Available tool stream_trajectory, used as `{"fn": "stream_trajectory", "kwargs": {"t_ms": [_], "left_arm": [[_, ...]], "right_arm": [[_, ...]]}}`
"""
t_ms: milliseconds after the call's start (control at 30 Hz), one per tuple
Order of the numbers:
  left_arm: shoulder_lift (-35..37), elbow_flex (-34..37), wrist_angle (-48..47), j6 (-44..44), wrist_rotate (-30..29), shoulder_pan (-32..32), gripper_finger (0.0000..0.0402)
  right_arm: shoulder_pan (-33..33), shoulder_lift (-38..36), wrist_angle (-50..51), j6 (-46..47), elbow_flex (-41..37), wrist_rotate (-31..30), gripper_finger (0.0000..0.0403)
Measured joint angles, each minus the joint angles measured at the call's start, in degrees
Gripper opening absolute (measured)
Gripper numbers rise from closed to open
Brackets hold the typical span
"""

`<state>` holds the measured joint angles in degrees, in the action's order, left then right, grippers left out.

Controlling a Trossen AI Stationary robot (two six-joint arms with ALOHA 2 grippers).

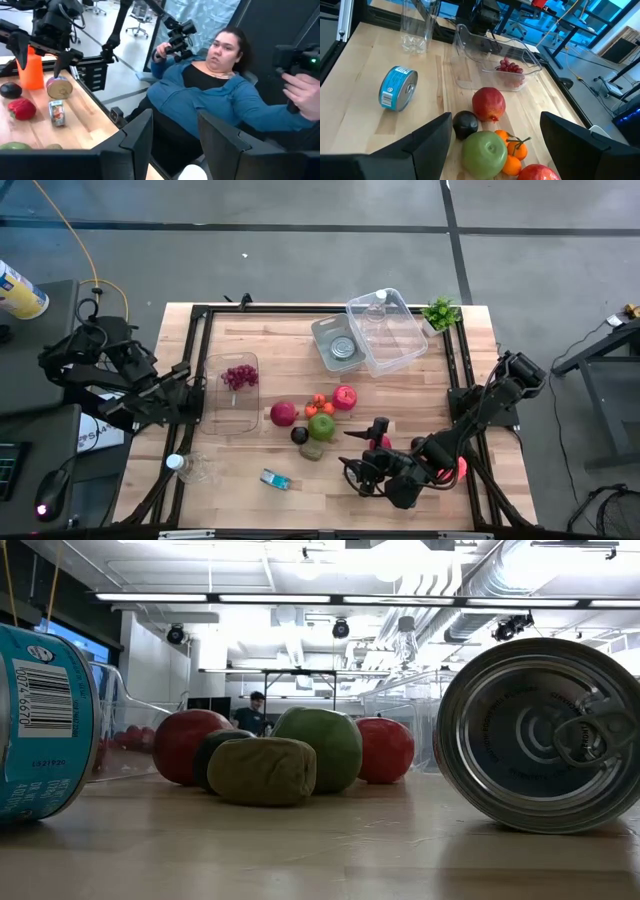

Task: Pick & Place Food Item
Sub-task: Put the transparent bottle into the right transparent bin

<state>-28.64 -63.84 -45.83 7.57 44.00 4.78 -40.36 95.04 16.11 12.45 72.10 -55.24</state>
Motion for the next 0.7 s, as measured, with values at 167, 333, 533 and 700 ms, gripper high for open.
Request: {"fn": "stream_trajectory", "kwargs": {"t_ms": [167, 333, 533, 700], "left_arm": [[0.0, 0.0, 1.6, 0.4, -1.5, 0.0, 0.0148], [0.0, 0.0, 1.5, 0.4, -1.8, 0.0, 0.0149], [0.0, 0.3, 1.4, 0.8, -3.1, 0.0, 0.0169], [0.0, 0.4, 1.5, 0.7, -3.9, 0.0, 0.0222]], "right_arm": [[0.0, 0.0, 0.0, 0.0, 0.0, 0.0, 0.029], [0.0, 0.0, 0.0, 0.0, 0.0, 0.0, 0.029], [0.0, 0.0, 0.0, 0.0, 0.0, 0.0, 0.029], [0.0, 0.0, 0.0, 0.0, 0.0, 0.0, 0.029]]}}
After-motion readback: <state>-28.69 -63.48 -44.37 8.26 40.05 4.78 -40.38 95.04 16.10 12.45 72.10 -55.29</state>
